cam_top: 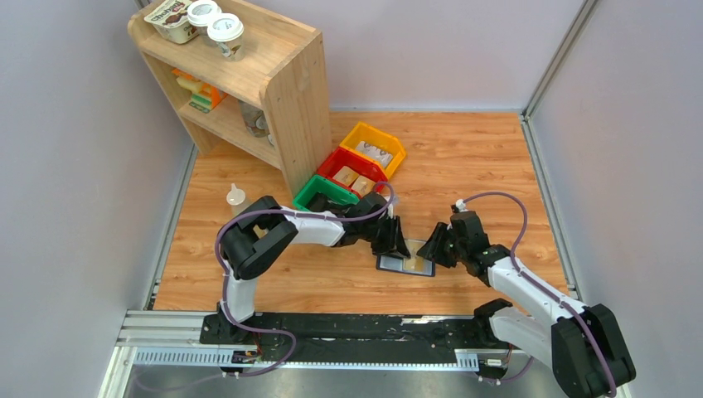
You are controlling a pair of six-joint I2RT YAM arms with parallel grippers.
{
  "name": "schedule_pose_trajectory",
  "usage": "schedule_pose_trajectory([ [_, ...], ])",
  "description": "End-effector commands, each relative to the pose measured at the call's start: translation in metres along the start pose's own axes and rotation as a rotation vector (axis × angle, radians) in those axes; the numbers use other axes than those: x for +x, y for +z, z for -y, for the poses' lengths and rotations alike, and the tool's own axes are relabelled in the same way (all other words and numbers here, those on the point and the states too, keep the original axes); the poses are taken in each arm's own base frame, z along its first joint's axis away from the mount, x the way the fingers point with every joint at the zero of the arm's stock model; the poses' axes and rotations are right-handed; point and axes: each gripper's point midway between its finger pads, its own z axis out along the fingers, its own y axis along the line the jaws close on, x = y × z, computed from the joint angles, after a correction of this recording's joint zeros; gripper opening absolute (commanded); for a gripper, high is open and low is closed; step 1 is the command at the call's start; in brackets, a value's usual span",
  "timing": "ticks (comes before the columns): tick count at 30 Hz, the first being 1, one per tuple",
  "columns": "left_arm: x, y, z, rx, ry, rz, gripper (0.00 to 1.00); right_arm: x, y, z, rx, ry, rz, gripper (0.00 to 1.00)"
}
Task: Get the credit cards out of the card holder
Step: Remove the credit card from the card holder.
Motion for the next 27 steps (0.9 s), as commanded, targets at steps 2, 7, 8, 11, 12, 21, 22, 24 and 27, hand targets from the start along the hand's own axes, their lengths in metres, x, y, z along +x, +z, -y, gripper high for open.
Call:
schedule_pose_trajectory([
  [2,-0.008,-0.006,0.023,0.09,-0.006,0.033,0.31,0.011,0.003,0.012,0.036,0.017,-0.033,0.33],
  [7,-0.014,-0.018,0.04,0.158,-0.014,0.082,0.23,0.014,0.004,0.015,0.042,0.019,-0.038,0.33],
  [8,-0.012,-0.018,0.043,0.17,-0.018,0.075,0.22,0.014,0.003,0.014,0.041,0.018,-0.039,0.33],
  [11,-0.015,-0.02,0.053,0.219,-0.02,0.085,0.16,0.015,0.004,0.016,0.044,0.019,-0.043,0.33],
  [12,-0.015,-0.021,0.055,0.231,-0.031,0.085,0.15,0.015,0.004,0.015,0.043,0.02,-0.044,0.33],
  [21,-0.024,-0.032,0.065,0.275,-0.025,0.152,0.06,0.015,0.004,0.014,0.038,0.018,-0.048,0.33],
  [22,-0.026,-0.032,0.068,0.287,-0.018,0.161,0.06,0.016,0.004,0.014,0.036,0.017,-0.05,0.33],
  [24,-0.027,-0.029,0.066,0.288,-0.024,0.163,0.09,0.016,0.005,0.013,0.031,0.018,-0.054,0.33],
  [27,-0.027,-0.027,0.066,0.298,-0.03,0.159,0.17,0.017,0.006,0.012,0.029,0.021,-0.063,0.33],
])
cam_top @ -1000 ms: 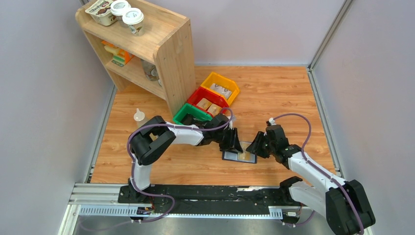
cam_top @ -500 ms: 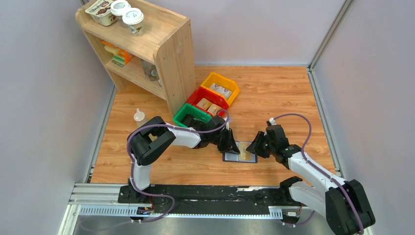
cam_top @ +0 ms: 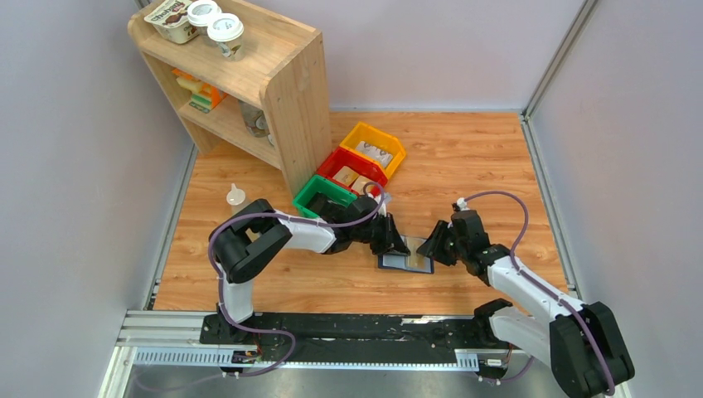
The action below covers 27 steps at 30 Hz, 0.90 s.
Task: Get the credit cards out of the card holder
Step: Remove the credit card from the card holder.
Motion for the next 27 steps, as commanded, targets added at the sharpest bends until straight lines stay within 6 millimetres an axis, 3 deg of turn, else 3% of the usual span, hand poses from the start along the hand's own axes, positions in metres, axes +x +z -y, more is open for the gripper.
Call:
schedule_pose_trajectory([
  [1,-0.017,-0.005,0.052,0.179,0.051,0.062,0.18,0.022,0.004,0.013,0.034,0.013,-0.082,0.33],
  [5,-0.017,-0.001,0.046,0.164,0.046,0.06,0.28,0.023,0.005,0.012,0.032,0.015,-0.093,0.33],
  [12,-0.016,0.005,0.038,0.148,0.05,0.058,0.3,0.024,0.007,0.013,0.036,0.011,-0.103,0.33],
  [14,-0.017,0.006,0.037,0.145,0.055,0.062,0.23,0.024,0.007,0.014,0.041,0.013,-0.103,0.33],
  [17,-0.017,0.004,0.034,0.132,0.069,0.064,0.0,0.025,0.008,0.016,0.056,0.013,-0.109,0.33],
  [22,-0.013,-0.002,0.022,0.081,0.087,0.058,0.0,0.025,0.009,0.023,0.09,0.018,-0.112,0.32],
  [27,-0.013,-0.014,-0.006,0.0,0.06,0.055,0.0,0.027,0.01,0.029,0.122,0.025,-0.123,0.31],
])
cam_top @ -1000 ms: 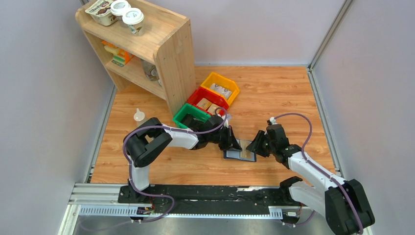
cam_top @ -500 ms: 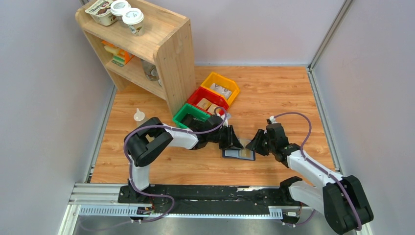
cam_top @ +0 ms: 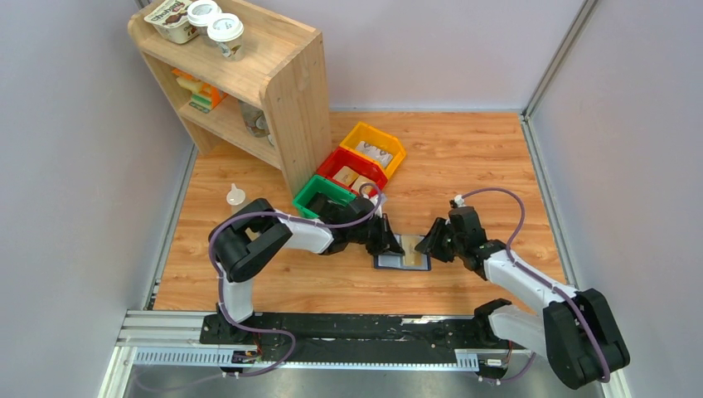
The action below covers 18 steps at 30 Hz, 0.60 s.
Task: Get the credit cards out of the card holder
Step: Remove the credit card from the card holder.
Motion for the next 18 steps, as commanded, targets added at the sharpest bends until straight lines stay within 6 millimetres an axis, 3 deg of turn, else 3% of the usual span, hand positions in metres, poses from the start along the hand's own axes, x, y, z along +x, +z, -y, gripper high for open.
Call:
schedule_pose_trajectory([
  [1,-0.011,-0.017,0.002,0.002,0.029,0.028,0.0,0.033,0.002,0.031,0.118,0.022,-0.123,0.31],
  [7,-0.003,-0.023,-0.02,-0.054,0.0,-0.009,0.0,0.034,0.003,0.035,0.136,0.026,-0.132,0.29],
  [12,-0.006,-0.028,-0.021,-0.078,0.015,-0.006,0.0,0.034,0.002,0.035,0.147,0.031,-0.141,0.27],
  [15,-0.003,-0.03,-0.026,-0.096,0.014,-0.016,0.0,0.028,0.0,0.028,0.126,0.025,-0.13,0.27],
  [18,-0.002,-0.028,-0.025,-0.085,0.011,-0.023,0.0,0.017,-0.005,0.009,0.041,0.0,-0.091,0.27],
])
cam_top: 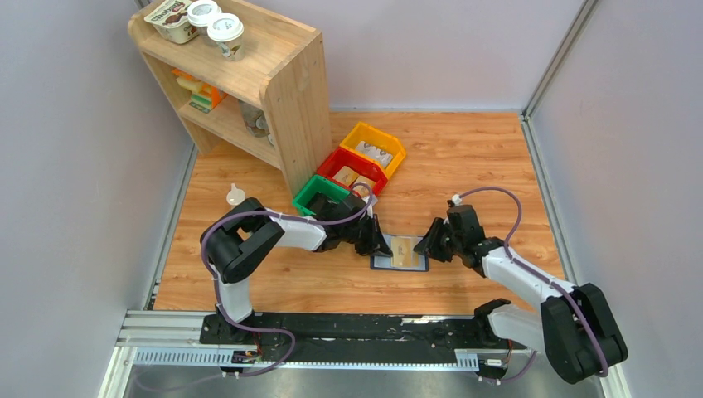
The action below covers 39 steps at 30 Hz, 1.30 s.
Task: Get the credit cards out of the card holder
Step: Remove the credit card from the card holder.
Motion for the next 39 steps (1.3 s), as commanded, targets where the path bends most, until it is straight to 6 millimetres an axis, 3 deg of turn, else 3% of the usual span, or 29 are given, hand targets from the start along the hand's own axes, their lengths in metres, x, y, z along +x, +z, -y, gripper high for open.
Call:
schedule_pose_trajectory([
  [1,-0.002,-0.007,0.011,0.03,0.041,-0.004,0.0,0.012,-0.01,0.009,0.027,-0.026,-0.039,0.26],
  [6,-0.002,-0.006,0.014,0.045,0.046,-0.006,0.0,-0.003,-0.019,-0.023,-0.105,-0.062,0.007,0.21],
  [11,-0.002,-0.006,0.014,0.047,0.045,-0.005,0.0,-0.005,-0.015,-0.04,-0.181,-0.074,-0.017,0.18],
  [23,-0.003,-0.008,0.013,0.045,0.025,0.015,0.01,0.021,0.009,-0.004,-0.053,0.006,-0.121,0.12],
  [27,-0.004,-0.008,0.009,0.034,0.002,0.029,0.23,0.028,0.007,0.007,-0.027,0.023,-0.133,0.11],
  [32,-0.005,-0.006,0.005,0.02,-0.02,0.038,0.36,0.03,0.005,0.011,-0.018,0.029,-0.129,0.11],
  [37,-0.006,-0.001,0.002,0.02,-0.032,0.039,0.36,0.029,0.005,0.012,-0.016,0.031,-0.126,0.11],
  [39,-0.005,0.002,0.002,0.03,-0.039,0.041,0.3,0.03,0.006,0.012,-0.015,0.03,-0.129,0.11],
])
